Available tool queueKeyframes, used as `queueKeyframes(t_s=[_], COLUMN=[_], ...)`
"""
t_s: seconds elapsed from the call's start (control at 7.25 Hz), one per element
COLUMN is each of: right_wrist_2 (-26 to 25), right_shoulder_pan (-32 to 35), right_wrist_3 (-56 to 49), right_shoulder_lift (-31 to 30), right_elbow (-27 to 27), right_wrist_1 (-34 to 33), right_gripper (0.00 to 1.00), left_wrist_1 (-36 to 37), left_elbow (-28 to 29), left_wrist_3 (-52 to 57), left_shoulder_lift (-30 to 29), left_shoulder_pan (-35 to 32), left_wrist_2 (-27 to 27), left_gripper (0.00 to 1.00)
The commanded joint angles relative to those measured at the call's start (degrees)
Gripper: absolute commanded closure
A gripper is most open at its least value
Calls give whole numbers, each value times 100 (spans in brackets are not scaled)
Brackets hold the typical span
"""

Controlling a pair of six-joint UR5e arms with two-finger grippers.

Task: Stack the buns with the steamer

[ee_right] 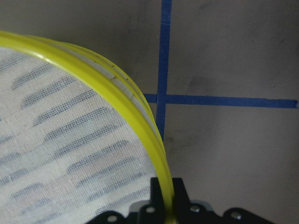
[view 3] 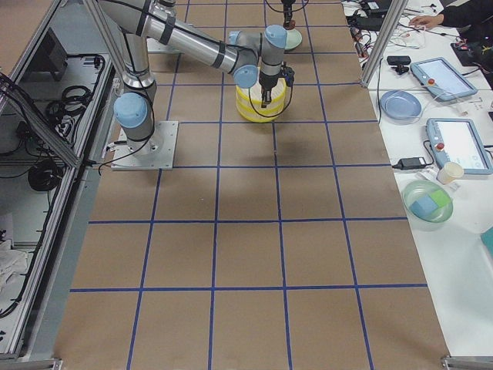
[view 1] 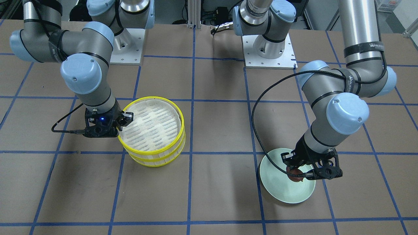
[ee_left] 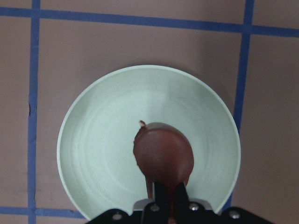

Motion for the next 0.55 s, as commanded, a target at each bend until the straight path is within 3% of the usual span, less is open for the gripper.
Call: queueKeyframes(t_s=[0.0, 0.14, 0.41], right_wrist_2=[-1, -1, 69], right_shoulder_pan=[0, 0, -17], right_wrist_3=[53, 44, 35], right_shoulder_lift=[39, 4, -275], right_elbow=[-65, -249, -1054], right_wrist_1=[4, 39, 1140], right_gripper=[0, 0, 0], left_wrist_1=[-731, -1127, -1183], left_elbow=[30, 22, 22], left_wrist_3=[-191, -471, -1391], left_shoulder_lift=[695, 959, 1172], left_shoulder_pan=[-162, -433, -1231], left_wrist_2=[-188, -216, -181], left_gripper=[97, 97, 97])
